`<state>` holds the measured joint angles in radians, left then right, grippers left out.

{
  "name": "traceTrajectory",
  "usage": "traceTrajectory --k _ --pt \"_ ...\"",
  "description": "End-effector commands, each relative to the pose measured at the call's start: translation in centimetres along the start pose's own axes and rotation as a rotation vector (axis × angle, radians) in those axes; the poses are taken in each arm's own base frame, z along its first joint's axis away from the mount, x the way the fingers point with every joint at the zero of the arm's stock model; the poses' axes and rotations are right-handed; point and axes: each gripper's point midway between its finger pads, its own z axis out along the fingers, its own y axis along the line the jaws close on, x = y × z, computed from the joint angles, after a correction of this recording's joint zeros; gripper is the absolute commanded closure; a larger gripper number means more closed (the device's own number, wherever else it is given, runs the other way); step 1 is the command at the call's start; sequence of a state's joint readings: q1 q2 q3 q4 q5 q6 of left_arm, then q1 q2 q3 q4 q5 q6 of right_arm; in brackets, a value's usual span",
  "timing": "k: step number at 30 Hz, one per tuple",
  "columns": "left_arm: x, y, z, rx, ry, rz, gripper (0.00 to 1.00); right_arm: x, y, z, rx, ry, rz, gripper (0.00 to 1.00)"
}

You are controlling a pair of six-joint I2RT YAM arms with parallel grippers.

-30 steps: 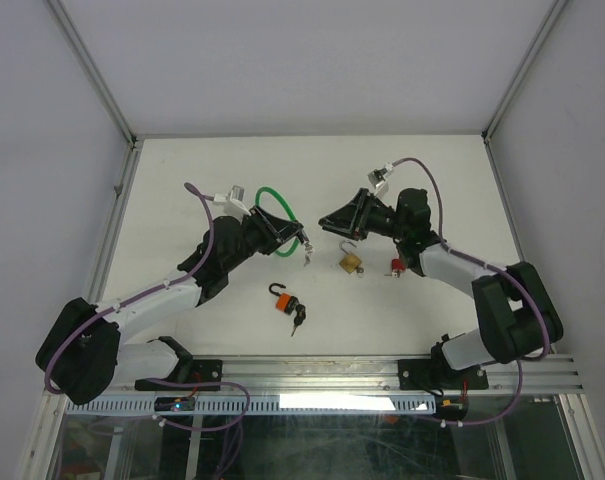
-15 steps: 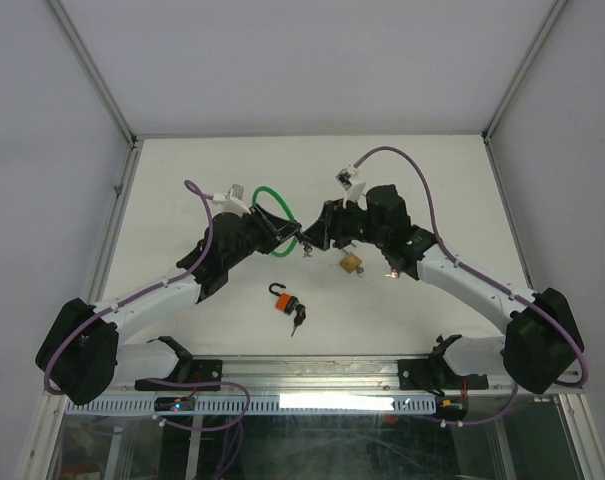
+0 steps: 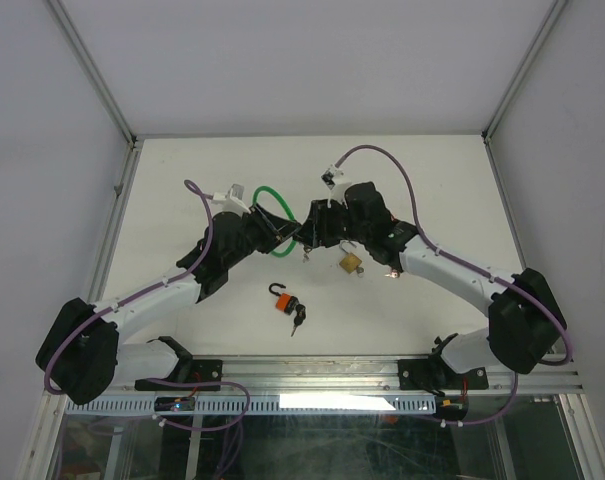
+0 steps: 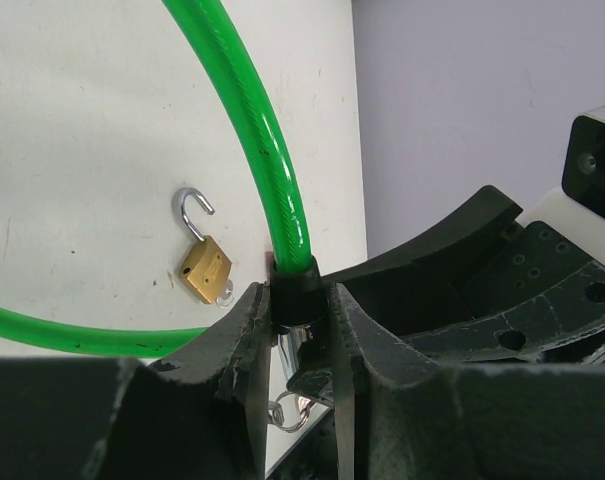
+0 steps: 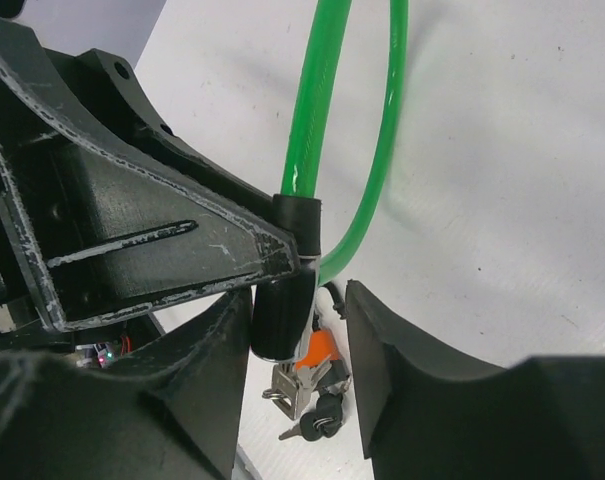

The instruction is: Unlock with the key

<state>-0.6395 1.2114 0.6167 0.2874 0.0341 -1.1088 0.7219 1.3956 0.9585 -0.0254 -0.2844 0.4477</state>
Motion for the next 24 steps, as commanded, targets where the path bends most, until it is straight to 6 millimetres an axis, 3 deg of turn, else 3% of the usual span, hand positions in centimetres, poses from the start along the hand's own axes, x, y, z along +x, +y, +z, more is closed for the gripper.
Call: traceTrajectory --k 1,4,6,10,19,24 --pt "-2.1 -5.1 0.0 0.155 -0.045 0.008 1.00 -2.0 1.2 0.5 -0.016 -0.045 -0.014 0.58" --pt "-2.0 -5.1 0.0 0.157 -0.043 0.009 1.00 -2.0 1.1 0.6 -0.005 -0.041 -0.006 0.65" --pt "-2.0 -5.2 -0.2 0.157 -0.043 0.009 0.99 -2.0 1.0 0.5 0.003 -0.045 0.000 0.75" --pt "-2.2 -4.8 -0.6 0.138 -0.054 -0.006 0.78 -2.1 0.7 0.2 0.021 -0.063 0.021 0.98" --pt "-1.6 -1.1 -3.2 -0.007 -0.077 -0.169 0.30 -1.9 0.3 0.3 0.035 -0.120 0.094 1.00" --pt "-0.3 2.3 -4.6 -0.102 -0.075 -0.332 0.26 -1.7 0.5 0.3 0.025 -0.126 0.099 1.00"
